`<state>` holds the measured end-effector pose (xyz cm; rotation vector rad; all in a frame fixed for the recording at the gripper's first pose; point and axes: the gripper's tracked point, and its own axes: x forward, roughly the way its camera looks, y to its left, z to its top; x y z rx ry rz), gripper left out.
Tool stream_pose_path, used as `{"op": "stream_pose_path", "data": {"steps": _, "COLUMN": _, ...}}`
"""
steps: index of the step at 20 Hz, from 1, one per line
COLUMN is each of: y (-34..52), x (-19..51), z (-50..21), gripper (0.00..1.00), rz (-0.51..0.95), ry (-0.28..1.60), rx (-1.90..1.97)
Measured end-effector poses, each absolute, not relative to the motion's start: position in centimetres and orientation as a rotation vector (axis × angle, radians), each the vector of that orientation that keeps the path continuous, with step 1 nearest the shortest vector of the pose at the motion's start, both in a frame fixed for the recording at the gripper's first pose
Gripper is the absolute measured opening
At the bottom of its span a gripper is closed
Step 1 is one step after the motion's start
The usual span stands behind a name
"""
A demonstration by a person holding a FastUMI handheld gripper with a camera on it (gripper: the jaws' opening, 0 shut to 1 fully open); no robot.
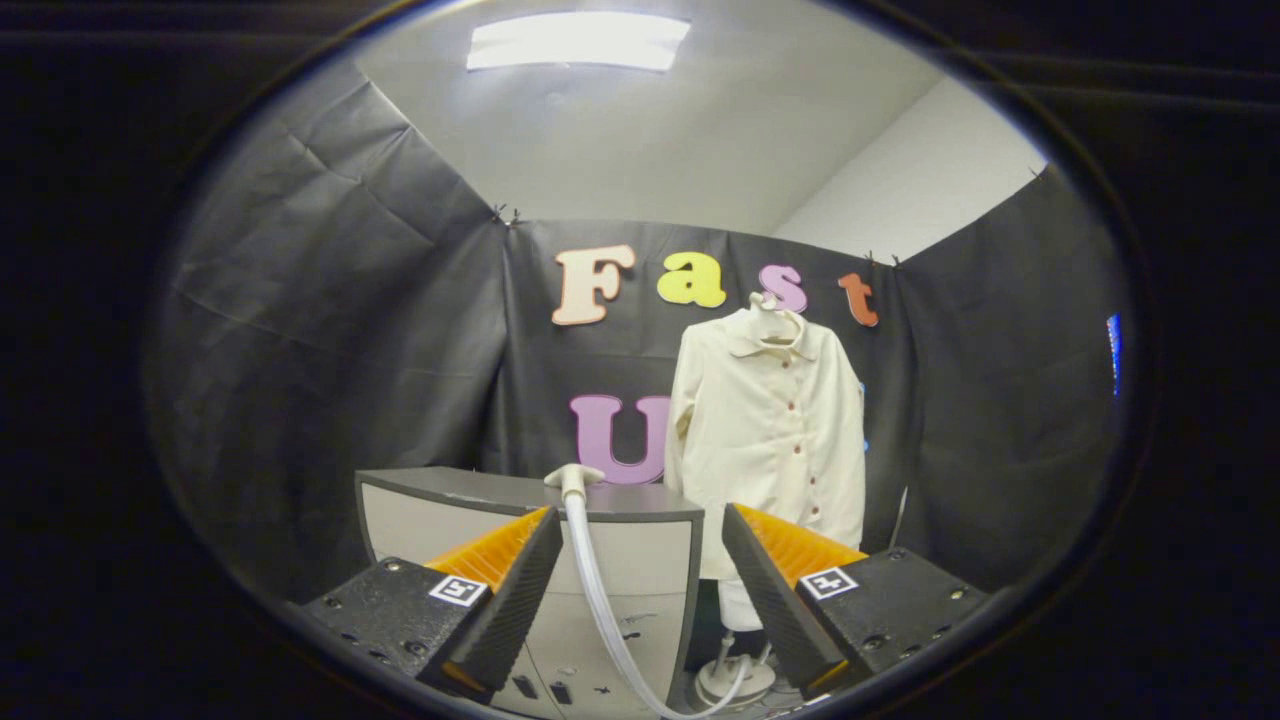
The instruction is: Iron the clothes twice with a garment steamer, once on the left side and once on the right side.
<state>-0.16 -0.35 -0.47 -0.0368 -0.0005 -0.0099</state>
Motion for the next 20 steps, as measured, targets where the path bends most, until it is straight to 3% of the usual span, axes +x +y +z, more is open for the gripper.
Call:
{"op": "stream_pose_path", "data": {"steps": 13, "y": 0.3, "x": 4.2, "z": -0.9, "gripper": 0.97, "rz": -0.012, "ry": 0.082, "rx": 0.022}}
{"op": "stream_pose_path", "data": {"steps": 20, "y": 5.1, "x": 10.5, "z": -0.4, "gripper": 0.96, "rz": 0.225, "ry": 0.254, "rx": -0.062}}
